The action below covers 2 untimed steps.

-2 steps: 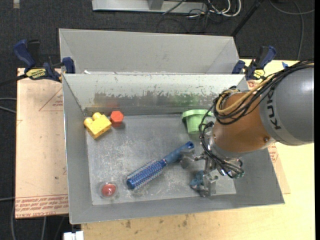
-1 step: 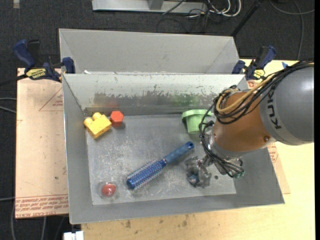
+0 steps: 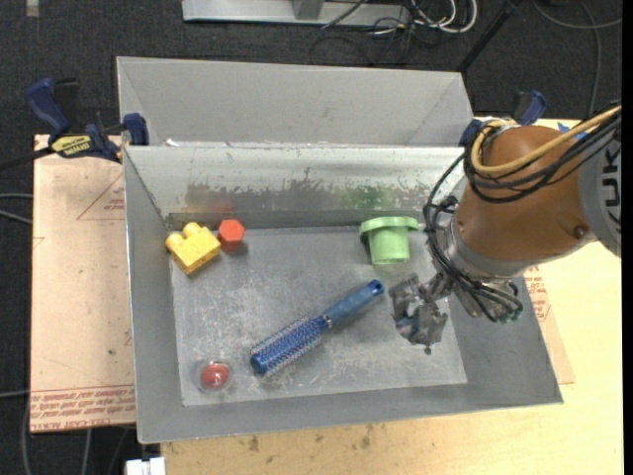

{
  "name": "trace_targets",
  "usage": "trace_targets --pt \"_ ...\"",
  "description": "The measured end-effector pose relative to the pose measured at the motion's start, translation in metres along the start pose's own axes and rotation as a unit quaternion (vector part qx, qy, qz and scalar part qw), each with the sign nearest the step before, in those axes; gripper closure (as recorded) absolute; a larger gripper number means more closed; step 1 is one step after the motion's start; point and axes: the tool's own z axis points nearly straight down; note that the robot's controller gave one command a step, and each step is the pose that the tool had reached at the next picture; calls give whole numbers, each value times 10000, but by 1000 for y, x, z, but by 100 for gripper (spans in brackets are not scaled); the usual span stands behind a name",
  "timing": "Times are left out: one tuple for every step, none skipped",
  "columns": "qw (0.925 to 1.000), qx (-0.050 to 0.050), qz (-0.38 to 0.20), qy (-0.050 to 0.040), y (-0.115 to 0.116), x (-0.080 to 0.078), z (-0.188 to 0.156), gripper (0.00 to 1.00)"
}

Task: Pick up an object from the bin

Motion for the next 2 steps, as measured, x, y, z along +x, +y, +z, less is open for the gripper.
trace_targets --pt "9999 -4 -122 1 19 -1 -56 100" --pt "9985 -17 -549 26 44 -11 -69 100"
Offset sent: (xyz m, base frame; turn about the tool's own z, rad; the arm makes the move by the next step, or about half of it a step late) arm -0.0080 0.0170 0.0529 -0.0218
